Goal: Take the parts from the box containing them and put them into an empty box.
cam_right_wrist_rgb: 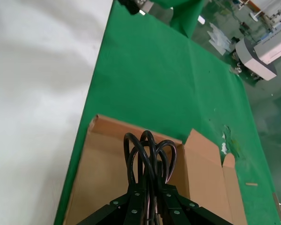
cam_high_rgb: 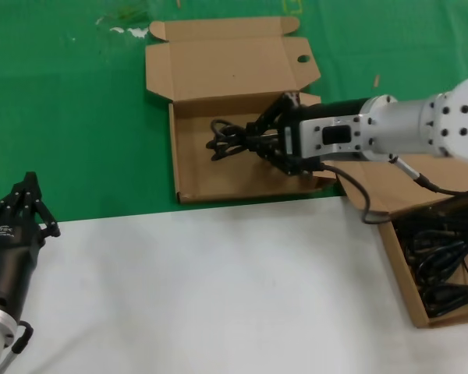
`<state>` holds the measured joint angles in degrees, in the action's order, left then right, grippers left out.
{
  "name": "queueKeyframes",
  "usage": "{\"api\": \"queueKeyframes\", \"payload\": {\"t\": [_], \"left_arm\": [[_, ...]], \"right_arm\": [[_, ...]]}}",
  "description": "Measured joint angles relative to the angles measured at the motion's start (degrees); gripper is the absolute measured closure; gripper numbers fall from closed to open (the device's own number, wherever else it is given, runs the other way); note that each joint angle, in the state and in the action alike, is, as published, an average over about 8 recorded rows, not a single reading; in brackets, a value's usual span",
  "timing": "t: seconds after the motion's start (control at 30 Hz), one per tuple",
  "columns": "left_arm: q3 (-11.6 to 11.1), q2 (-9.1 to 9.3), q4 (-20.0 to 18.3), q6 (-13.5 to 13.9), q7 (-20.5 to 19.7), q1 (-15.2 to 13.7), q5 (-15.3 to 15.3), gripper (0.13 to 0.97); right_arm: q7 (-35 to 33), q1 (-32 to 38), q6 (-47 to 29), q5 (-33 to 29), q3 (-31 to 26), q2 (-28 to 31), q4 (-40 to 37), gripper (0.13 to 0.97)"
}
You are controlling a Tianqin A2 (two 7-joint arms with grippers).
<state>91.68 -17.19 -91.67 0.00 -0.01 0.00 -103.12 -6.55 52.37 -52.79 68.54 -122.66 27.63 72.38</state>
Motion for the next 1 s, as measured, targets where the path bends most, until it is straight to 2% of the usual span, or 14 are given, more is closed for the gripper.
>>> {"api": "queueKeyframes", "payload": {"t": [0.3, 0.53, 0.73, 0.97, 1.0], "left_arm": [[0.0, 0.0, 0.0, 0.0, 0.0, 0.0, 0.0, 0.957], [0.0, 0.0, 0.0, 0.0, -0.03, 0.0, 0.0, 0.957], [0.0, 0.0, 0.0, 0.0, -0.03, 0.0, 0.01, 0.957], [0.0, 0.0, 0.0, 0.0, -0.02, 0.0, 0.02, 0.957], [0.0, 0.0, 0.0, 0.0, -0.02, 0.0, 0.02, 0.957]], "right_arm": [[-6.64, 2.78, 2.65, -0.24, -1.62, -3.97, -8.73, 0.91], [-7.49, 3.28, 5.0, -1.15, -1.55, -4.76, -11.2, 0.86], [-3.8, 1.54, 7.16, -1.78, 0.41, -3.66, -9.07, 0.797], [5.69, -5.15, 10.82, -2.22, 5.7, -1.07, -0.89, 0.662], [7.15, -6.36, 11.36, -2.21, 6.56, -0.74, 0.35, 0.662]]}}
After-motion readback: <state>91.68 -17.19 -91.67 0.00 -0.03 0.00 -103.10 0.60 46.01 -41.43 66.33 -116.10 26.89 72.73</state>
